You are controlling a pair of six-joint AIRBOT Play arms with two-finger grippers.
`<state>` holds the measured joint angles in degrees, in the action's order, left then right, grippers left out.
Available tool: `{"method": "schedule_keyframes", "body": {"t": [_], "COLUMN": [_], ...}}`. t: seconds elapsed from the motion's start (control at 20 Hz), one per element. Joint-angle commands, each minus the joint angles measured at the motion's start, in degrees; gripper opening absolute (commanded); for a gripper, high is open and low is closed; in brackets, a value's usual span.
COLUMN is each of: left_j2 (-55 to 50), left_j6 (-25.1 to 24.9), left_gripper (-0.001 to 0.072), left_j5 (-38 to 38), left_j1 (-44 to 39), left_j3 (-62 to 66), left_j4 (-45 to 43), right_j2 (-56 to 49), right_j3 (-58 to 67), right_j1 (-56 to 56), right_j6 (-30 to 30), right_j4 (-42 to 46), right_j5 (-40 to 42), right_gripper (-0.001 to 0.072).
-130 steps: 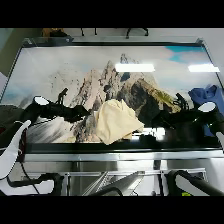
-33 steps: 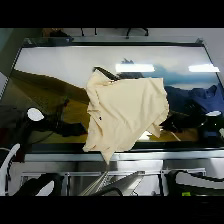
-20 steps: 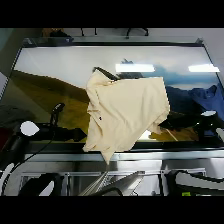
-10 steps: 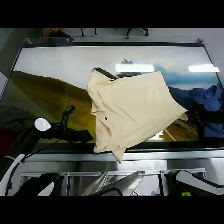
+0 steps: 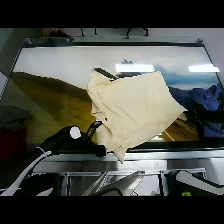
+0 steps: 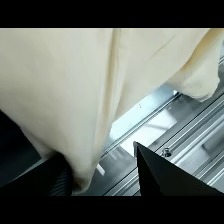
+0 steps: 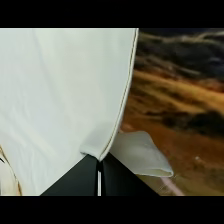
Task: Fold the shirts.
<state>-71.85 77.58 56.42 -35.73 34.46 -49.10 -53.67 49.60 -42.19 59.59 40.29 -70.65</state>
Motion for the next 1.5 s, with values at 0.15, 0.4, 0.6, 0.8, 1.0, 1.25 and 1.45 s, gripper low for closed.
{"method": "schedule_keyframes", "body": {"t": [0.15, 0.4, 0.6, 0.8, 1.0, 1.25, 1.45], "left_j2": [-2.21, -0.44, 11.91, 21.68, 26.03, 27.43, 21.77], "left_j6": [0.46, -2.56, -1.99, -1.03, -0.04, 1.40, -3.69], "left_gripper": [0.0157, 0.0012, 0.0012, 0.0013, 0.0014, 0.0014, 0.0014], "left_j5": [0.52, 8.76, 18.51, 17.29, 17.99, 18.03, 19.74], "left_j1": [2.75, 5.49, 17.05, 40.87, 64.43, 76.32, 66.25], "left_j3": [0.00, 6.27, 29.07, 60.41, 82.12, 82.55, 72.11], "left_j4": [-0.79, -0.20, 4.24, 18.16, 18.95, 19.17, 20.83], "right_j2": [-0.04, 0.63, 2.62, 4.09, 7.72, 11.82, 6.82], "right_j3": [0.07, 1.14, 17.94, 41.59, 56.24, 57.55, 53.92], "right_j1": [0.07, 0.04, -0.15, -0.57, -0.57, -0.57, 0.52], "right_j6": [0.00, -5.03, -7.56, -11.19, -13.16, -10.38, -8.17], "right_j4": [-0.02, -13.60, -31.43, -58.12, -59.10, -42.01, -37.62], "right_j5": [-0.35, -3.17, -11.65, -13.46, -2.10, 3.15, -4.00], "right_gripper": [0.0019, 0.0018, 0.0018, 0.0019, 0.0019, 0.0019, 0.0019]}}
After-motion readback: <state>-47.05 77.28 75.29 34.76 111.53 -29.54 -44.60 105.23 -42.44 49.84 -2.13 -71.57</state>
